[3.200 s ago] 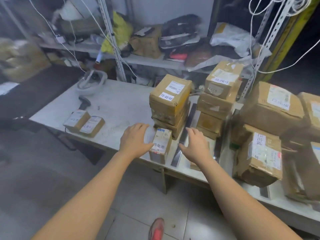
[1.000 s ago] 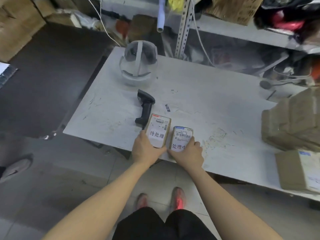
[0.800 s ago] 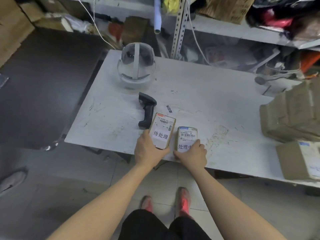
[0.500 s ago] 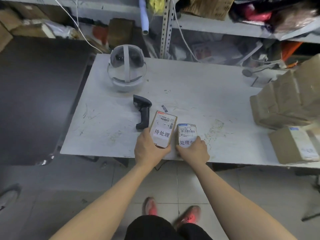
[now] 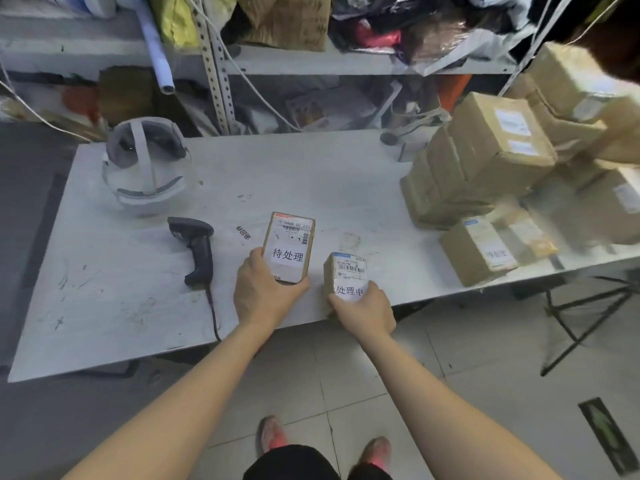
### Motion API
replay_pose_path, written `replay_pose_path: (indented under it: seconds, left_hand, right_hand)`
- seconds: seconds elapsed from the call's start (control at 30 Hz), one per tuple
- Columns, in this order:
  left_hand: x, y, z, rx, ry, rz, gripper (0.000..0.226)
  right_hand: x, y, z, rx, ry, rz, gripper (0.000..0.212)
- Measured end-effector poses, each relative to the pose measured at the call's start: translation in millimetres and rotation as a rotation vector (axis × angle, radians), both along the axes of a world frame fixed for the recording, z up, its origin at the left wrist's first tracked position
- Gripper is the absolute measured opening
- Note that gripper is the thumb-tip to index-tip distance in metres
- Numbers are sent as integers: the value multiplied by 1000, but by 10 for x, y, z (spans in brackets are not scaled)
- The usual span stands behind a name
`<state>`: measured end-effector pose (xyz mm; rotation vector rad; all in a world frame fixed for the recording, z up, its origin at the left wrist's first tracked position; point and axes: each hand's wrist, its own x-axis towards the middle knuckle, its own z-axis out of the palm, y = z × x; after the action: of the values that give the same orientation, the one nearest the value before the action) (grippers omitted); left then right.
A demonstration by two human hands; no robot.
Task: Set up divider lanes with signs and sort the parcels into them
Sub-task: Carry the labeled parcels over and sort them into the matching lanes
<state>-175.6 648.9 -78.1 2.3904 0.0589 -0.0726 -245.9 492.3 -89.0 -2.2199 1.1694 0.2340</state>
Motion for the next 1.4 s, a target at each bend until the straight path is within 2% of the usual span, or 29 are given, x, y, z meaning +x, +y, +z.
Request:
replay_pose_path:
  seconds: [0.2,0.47,0.57,0.7,0.8,0.93,1.23,1.4]
  left_hand:
    - [-207,-823,220,4,-51,-32,85]
    - [-737,-2213,642,56,-120,-24,85]
    - [-934,-2756,783,54,-126,-27,86]
    - [-1127,-3365,878,39,-136,-48,83]
    - [-1188,-3730,890,48,-147,-82,82]
    - [-1172,-4072,773,45,-125,-110,87]
    - [-926,-4505,171,-73,-117,-15,90]
    - [-846,-4656,-56,-47,-160,22,93]
  right_hand:
    - [-197,-817,362,22,-165,-15,56]
    - [-624,-2291,886,38,-326,59,52]
    - [-808,-2876,1041,-1,-366,50,60]
    - [-1056,-3577,1201,-72,-364,66,61]
    - [-1193,-4034,1242,-105,-365,79,52]
    - [-1225,-4532,1213,-156,-352,75,56]
    - [-738,-5415,880,-192,-266,74,62]
    - [-427,-5705,635,-171,-181,124,60]
